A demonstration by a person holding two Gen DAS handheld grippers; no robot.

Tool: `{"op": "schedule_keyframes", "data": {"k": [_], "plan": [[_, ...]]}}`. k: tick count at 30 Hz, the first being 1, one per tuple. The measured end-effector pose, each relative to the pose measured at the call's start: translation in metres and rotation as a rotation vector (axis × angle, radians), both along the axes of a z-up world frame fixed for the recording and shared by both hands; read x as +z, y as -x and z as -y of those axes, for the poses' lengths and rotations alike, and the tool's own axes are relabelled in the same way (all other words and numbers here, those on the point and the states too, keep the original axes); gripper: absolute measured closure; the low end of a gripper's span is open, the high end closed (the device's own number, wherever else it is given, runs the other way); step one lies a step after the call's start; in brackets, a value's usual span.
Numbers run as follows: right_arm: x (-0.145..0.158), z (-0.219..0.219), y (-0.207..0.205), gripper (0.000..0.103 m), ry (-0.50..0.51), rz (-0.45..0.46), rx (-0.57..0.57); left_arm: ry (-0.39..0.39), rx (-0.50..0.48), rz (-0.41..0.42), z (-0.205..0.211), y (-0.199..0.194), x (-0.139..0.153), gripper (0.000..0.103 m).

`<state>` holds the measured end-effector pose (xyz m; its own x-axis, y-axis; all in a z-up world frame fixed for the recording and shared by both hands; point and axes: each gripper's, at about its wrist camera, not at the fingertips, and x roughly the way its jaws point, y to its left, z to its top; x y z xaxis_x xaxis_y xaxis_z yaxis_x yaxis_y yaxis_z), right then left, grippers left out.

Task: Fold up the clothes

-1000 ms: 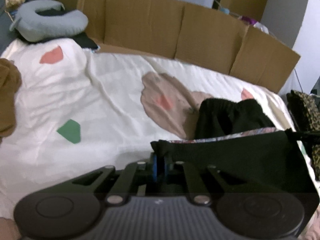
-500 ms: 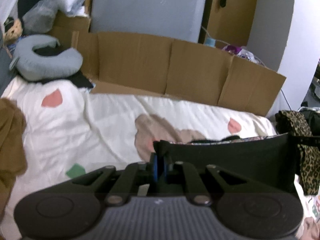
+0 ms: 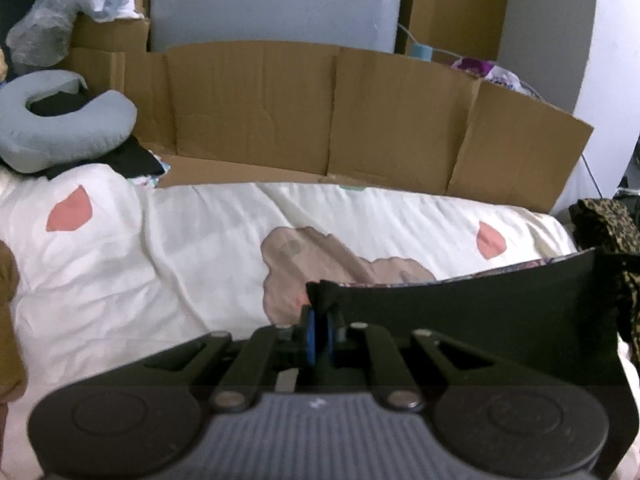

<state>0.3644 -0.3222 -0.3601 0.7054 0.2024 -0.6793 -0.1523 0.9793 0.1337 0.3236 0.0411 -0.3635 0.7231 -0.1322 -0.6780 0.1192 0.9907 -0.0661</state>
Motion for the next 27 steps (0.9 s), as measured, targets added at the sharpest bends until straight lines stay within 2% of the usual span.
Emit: {"op": "schedule_keyframes", "data": {"k": [7, 21, 23, 27], "plan": [[-0.007, 0.001, -0.006, 0.097, 0.032, -0.018, -0.018, 0.007, -0.012, -0.004, 0.004, -0.013, -0.006, 0.097], [-0.066, -0.010, -0.039, 0.096, 0.062, -0.139, 0.006, -0.034, -0.051, -0.103, 0.009, -0.045, -0.056, 0.096], [-0.075, -0.014, -0.043, 0.096, 0.062, -0.152, 0.012, -0.043, -0.053, -0.111, 0.010, -0.047, -0.060, 0.095], [-0.077, -0.021, -0.049, 0.092, 0.076, -0.166, 0.013, -0.041, -0.040, -0.133, 0.008, -0.052, -0.064, 0.080]]}}
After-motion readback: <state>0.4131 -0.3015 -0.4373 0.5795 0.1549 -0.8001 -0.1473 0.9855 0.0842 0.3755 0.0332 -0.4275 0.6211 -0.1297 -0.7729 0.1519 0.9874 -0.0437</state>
